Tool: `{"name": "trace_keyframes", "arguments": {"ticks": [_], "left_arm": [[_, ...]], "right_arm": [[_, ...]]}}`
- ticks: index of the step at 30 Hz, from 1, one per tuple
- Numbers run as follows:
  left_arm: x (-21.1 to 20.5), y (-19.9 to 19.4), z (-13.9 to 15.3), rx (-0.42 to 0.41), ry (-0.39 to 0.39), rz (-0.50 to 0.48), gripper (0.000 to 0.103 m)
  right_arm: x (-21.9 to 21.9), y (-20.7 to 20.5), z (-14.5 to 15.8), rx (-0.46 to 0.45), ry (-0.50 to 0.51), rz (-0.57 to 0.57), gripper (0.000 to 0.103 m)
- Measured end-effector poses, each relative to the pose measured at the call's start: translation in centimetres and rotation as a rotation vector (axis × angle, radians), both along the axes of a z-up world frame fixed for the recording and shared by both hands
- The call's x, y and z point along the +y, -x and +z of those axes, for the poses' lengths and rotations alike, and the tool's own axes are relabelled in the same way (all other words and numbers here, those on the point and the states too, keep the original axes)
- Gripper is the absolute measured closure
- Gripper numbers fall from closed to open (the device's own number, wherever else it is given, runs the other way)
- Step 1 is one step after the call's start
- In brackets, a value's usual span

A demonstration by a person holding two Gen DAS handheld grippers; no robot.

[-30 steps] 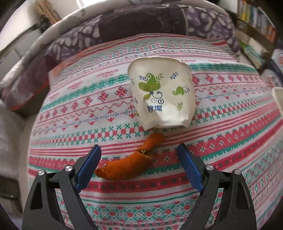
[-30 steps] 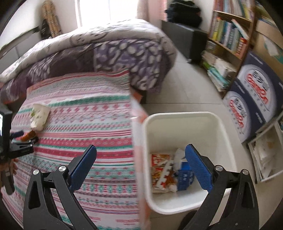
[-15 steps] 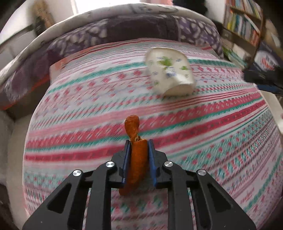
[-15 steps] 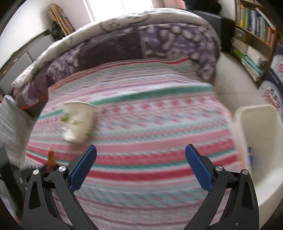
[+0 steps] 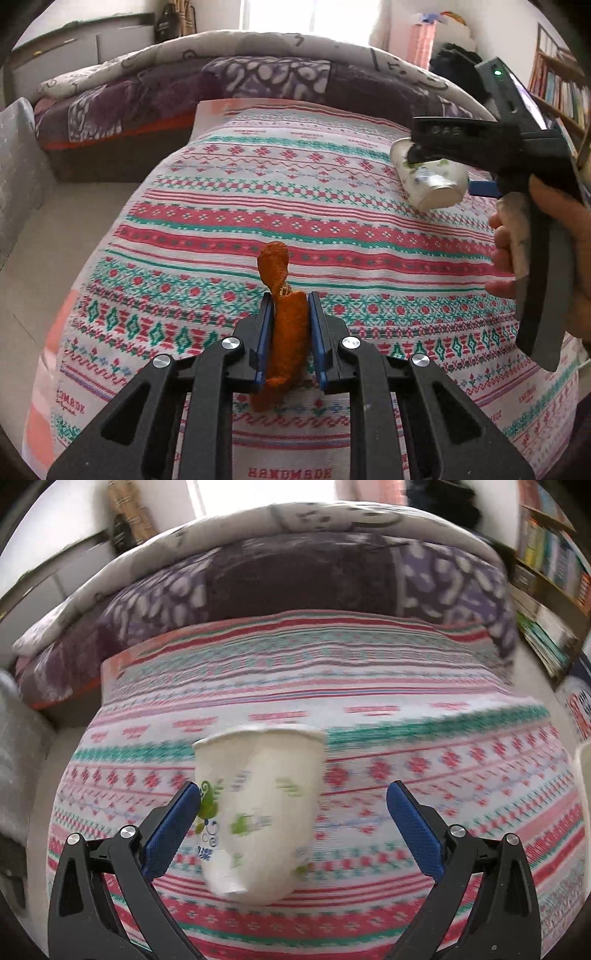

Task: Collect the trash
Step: 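Lift the orange scrap and white paper cup and carry them toward the white bin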

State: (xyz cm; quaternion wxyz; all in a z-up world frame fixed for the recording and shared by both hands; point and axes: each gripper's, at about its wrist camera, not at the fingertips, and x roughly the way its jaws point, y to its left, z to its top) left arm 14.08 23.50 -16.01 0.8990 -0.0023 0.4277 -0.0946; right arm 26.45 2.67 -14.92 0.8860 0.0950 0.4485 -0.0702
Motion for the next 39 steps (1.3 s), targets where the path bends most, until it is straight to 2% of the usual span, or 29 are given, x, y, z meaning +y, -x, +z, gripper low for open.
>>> {"name": "trace_keyframes", "arguments": {"ticks": [2,4,6,7,8,9,11,16,25,31,39], "left_arm": [[0.2,0.2,0.0,0.003,0.003,0.011,0.084],[0.7,0.5,-0.1,0.01,0.006,0.022,0.084],[1.0,0.7,-0.1,0.01,0.001,0.038,0.084],[1.2,0.8,-0.1,0.01,0.0,0.044,0.084],[1.5,0.9,-0.1,0.009,-0.002,0.054,0.084],[1.7,1.0,0.0,0.009,-0.004,0.063,0.084],[2.2,1.1,0.3,0.009,-0.007,0.091,0.084],[3.2,1.0,2.5,-0.004,-0.018,0.174,0.084],[2.4,2.9,11.3,-0.072,-0.014,0.249,0.084],[-0.3,4.9,15.9,-0.099,-0.011,0.247,0.084],[-6.9,6.8,19.1,-0.103,0.013,0.194,0.084]], "right_arm": [[0.8,0.3,-0.5,0.031,0.004,0.025,0.008],[1.3,0.5,-1.5,0.062,-0.034,0.053,0.008],[1.4,0.8,-1.9,0.054,-0.043,0.054,0.013],[1.5,0.9,-1.6,0.024,-0.035,0.067,0.03],[1.5,0.9,-1.3,0.013,-0.03,0.092,0.057],[1.5,0.8,-1.1,0.012,-0.036,0.111,0.069],[1.1,1.2,0.2,-0.027,-0.059,0.144,0.071],[0.8,3.6,5.0,-0.128,-0.025,0.219,0.071],[-1.9,10.3,13.1,-0.228,-0.046,0.286,0.071],[-5.6,14.7,16.0,-0.281,-0.054,0.287,0.071],[-12.9,19.0,16.2,-0.298,-0.061,0.231,0.07]]}}
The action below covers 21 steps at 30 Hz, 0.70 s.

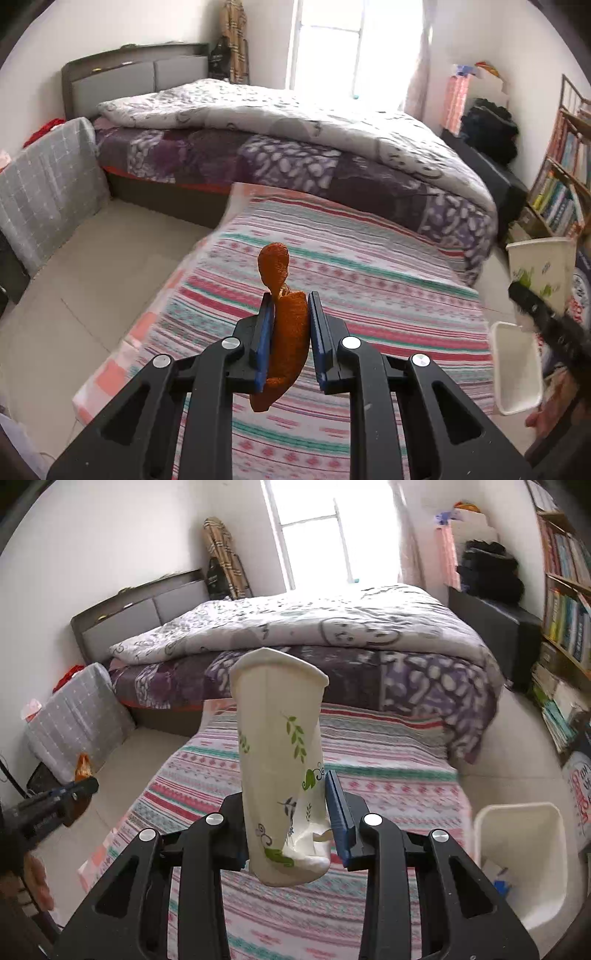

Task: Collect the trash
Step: 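Lift the orange scrap and white paper cup and carry them toward the white bin, then open the right tool over the bin to drop the cup while the left tool drops the orange scrap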

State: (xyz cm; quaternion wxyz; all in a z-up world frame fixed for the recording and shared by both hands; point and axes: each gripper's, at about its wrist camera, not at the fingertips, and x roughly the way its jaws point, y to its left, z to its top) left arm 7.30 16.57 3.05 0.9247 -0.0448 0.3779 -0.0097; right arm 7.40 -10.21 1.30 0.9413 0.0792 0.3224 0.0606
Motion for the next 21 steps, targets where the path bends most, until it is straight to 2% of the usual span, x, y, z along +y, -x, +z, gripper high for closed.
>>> {"name": "trace_keyframes", "arguments": {"ticks": [4,9,15,21], "left_arm": [[-4.0,0.6,0.5,-0.004,0.004,-0.038,0.084],[-9.2,1.4,0.5,-0.022,0.058,-0.078,0.084],[-15.3,2.1,-1.1,-0.029,0.107,-0.131,0.084],[-20.5,2.8,-3.0,-0.022,0.044,-0.218,0.084]], "right_arm": [[-4.1,1.5,-0.6,0.01,0.002,-0.048,0.07],[-9.4,3.6,-1.0,0.022,-0.005,-0.112,0.07],[-14.5,5.4,-1.5,0.022,-0.029,-0.207,0.07],[-18.9,6.5,-1.8,0.031,-0.01,-0.3,0.069]]}}
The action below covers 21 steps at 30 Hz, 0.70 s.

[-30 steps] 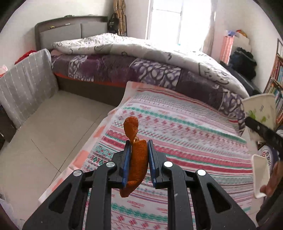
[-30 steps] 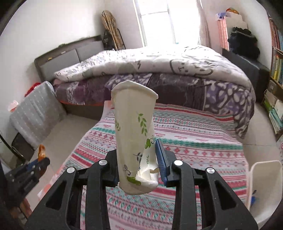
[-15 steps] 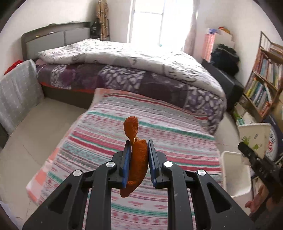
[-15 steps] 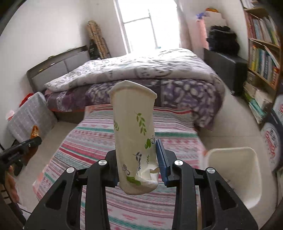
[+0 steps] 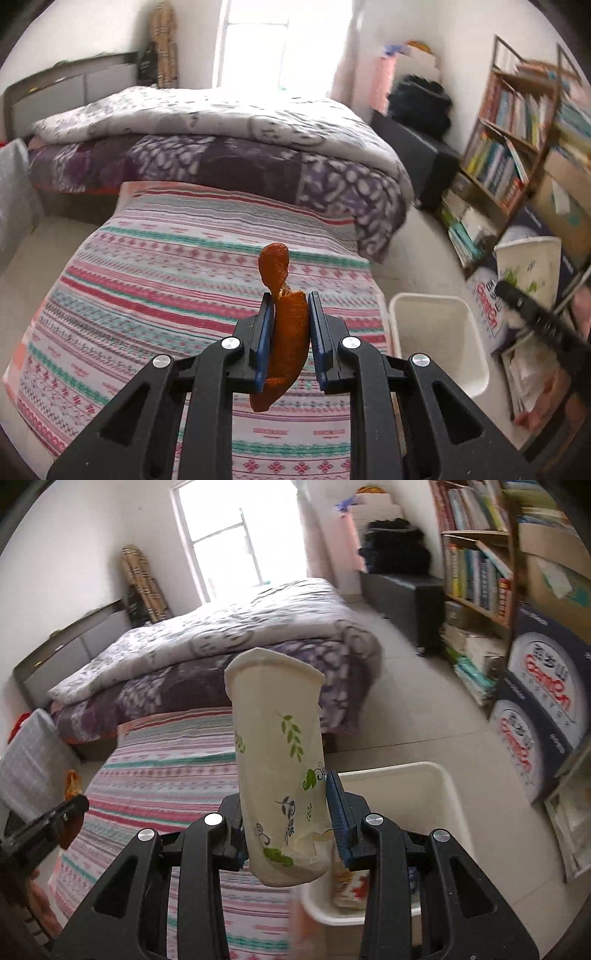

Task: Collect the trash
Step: 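Open the right tool over the bin to drop the cup while the left tool drops the orange scrap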

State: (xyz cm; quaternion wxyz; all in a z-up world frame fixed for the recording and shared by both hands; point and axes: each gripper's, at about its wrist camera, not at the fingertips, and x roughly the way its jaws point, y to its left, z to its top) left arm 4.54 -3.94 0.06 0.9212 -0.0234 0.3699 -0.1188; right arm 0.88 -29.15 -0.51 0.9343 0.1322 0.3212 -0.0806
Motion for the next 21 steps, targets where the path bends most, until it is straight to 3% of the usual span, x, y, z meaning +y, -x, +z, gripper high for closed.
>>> {"name": "trace_keyframes", "arguments": {"ticks": [13,17,21], "left_arm": [[-7.4,0.6,-1.4,0.004,-0.021,-0.144,0.083],[-10.2,1.0,-1.9,0.015,-0.018,-0.197,0.083],[-13.5,1.4,-2.7,0.024,-0.025,-0.252,0.083]], "right_arm": [[-6.9,1.5,-1.6,0.088,-0.046,-0.133,0.067],[-8.5,2.4,-1.8,0.1,-0.047,-0.183,0.044],[-10.5,3.6,-1.7,0.101,-0.018,-0.26,0.033]]}}
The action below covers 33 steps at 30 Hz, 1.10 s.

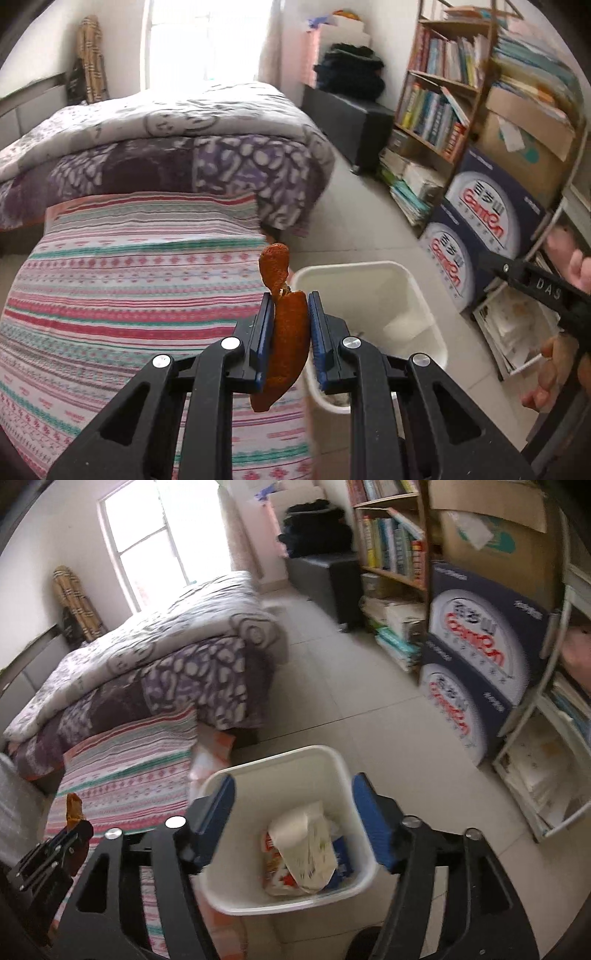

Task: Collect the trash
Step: 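Open the right tool over the bin to drop the cup while the left tool drops the orange scrap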

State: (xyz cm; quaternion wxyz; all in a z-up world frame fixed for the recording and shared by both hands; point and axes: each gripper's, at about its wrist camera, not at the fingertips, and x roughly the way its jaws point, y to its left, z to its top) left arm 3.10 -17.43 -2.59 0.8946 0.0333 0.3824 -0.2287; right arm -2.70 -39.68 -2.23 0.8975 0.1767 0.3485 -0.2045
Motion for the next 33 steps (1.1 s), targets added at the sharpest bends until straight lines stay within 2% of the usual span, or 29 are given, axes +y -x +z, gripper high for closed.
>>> {"name": "trace_keyframes", "arguments": {"ticks": [7,13,14,15,17,19,20,23,26,28,30,33], "left_arm": [[-4.9,0.4,-1.9,0.033,-0.037,-0.086,0.083],[-8.4,0.6,-3.1,0.071,-0.031,-0.159,0.083],[-9.1,0.4,-3.3,0.084,-0.022,-0.175,0.078],[-9.5,0.2,-3.3,0.093,-0.014,-0.181,0.059],[-9.9,0.1,-3.2,0.098,0.009,-0.172,0.041],[-9.5,0.2,-2.7,0.087,0.021,-0.162,0.039],[-9.2,0.3,-2.5,0.079,0.017,-0.156,0.035],[-7.5,0.9,-1.8,0.03,-0.016,-0.115,0.029],[-4.4,1.9,-0.7,-0.035,-0.042,-0.018,0.02],[-1.8,2.9,0.6,-0.122,-0.06,0.075,0.013],[0.5,4.0,2.2,-0.215,-0.079,0.151,0.007],[4.5,5.6,4.5,-0.325,-0.076,0.269,0.007]], "right_arm": [[-3.6,2.2,0.1,0.005,0.042,-0.117,0.024],[-5.1,3.4,0.5,-0.023,0.015,-0.175,0.019],[-5.1,3.5,0.7,-0.03,0.017,-0.184,0.016],[-5.1,3.7,0.9,-0.042,0.021,-0.197,0.015],[-5.0,4.1,1.4,-0.068,0.029,-0.225,0.014],[-4.6,4.5,1.9,-0.095,0.046,-0.249,0.013],[-4.3,4.6,2.2,-0.103,0.06,-0.251,0.012],[-2.6,4.6,3.0,-0.121,0.138,-0.247,0.009],[0.5,4.8,4.4,-0.177,0.256,-0.237,0.007],[2.7,5.1,5.3,-0.225,0.297,-0.219,0.007],[4.7,5.3,5.7,-0.243,0.286,-0.196,0.007],[7.6,5.6,5.3,-0.208,0.253,-0.141,0.007]]}}
